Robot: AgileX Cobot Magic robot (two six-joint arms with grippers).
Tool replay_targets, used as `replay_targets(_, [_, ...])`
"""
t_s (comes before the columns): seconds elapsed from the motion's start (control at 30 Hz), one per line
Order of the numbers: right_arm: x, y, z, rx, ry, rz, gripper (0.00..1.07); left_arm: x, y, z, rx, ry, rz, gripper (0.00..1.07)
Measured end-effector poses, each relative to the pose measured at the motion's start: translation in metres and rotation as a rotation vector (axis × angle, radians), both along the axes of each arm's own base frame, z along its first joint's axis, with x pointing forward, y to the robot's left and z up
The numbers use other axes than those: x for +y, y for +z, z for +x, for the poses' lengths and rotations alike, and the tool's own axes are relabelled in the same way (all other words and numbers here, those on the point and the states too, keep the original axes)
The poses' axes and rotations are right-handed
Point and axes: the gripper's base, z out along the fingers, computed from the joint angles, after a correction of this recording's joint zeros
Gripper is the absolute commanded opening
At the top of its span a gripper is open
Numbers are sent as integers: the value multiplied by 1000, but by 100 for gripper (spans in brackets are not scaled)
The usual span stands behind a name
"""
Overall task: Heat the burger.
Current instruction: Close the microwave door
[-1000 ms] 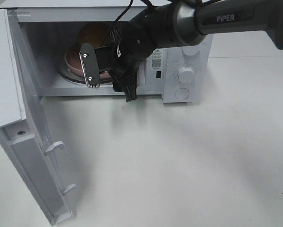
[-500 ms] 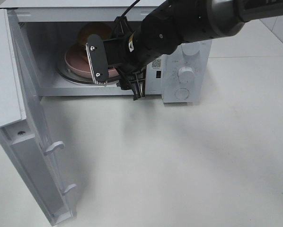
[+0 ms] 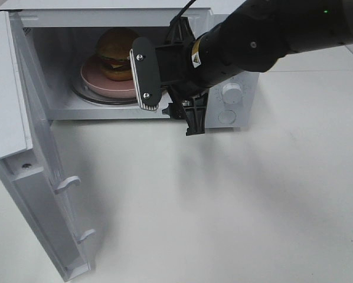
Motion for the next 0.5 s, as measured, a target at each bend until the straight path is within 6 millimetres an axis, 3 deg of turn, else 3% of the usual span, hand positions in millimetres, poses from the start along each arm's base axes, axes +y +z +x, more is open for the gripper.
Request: replay_targets(0.5, [-51,14,-63,173,-309,242,69,0,0,0,0,0,0,98])
